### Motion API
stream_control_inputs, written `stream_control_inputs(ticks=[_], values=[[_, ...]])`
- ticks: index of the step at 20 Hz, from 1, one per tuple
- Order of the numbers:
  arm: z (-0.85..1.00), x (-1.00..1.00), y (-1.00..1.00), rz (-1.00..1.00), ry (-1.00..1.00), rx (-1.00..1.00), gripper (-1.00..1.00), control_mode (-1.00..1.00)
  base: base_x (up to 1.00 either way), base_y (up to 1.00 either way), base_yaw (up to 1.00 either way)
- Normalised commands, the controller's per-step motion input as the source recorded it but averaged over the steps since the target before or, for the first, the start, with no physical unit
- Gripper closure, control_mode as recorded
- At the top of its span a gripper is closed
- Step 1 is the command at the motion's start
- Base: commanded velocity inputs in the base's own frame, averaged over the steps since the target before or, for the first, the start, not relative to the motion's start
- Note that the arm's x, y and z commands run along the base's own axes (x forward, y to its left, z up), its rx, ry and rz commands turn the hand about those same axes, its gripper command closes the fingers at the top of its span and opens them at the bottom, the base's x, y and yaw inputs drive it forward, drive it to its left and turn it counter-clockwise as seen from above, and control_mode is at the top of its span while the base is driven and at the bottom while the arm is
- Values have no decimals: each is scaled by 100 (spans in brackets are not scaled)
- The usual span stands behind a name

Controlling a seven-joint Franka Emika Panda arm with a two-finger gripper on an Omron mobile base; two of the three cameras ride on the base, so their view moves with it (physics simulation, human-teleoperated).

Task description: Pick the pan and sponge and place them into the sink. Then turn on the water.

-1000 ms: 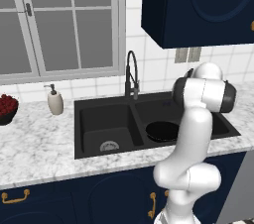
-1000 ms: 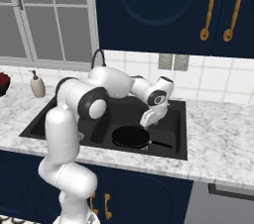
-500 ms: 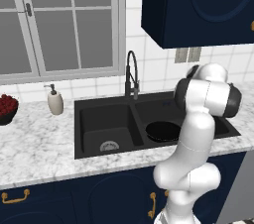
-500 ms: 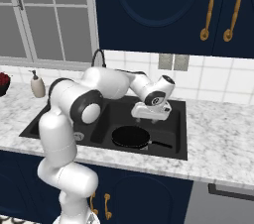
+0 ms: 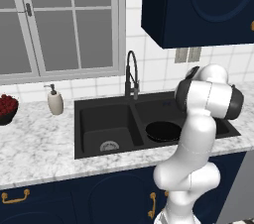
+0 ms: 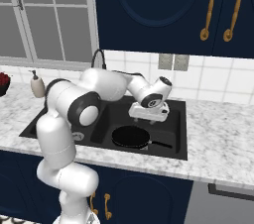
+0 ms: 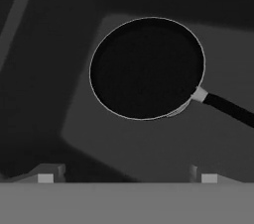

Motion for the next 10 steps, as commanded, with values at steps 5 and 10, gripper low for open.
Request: stream_control_inputs(ticks=[5,10], values=[[0,0,32,-61,1,4,-100,-100,0,0,0],[0,0,1,-53,11,2,-100,-100,0,0,0]])
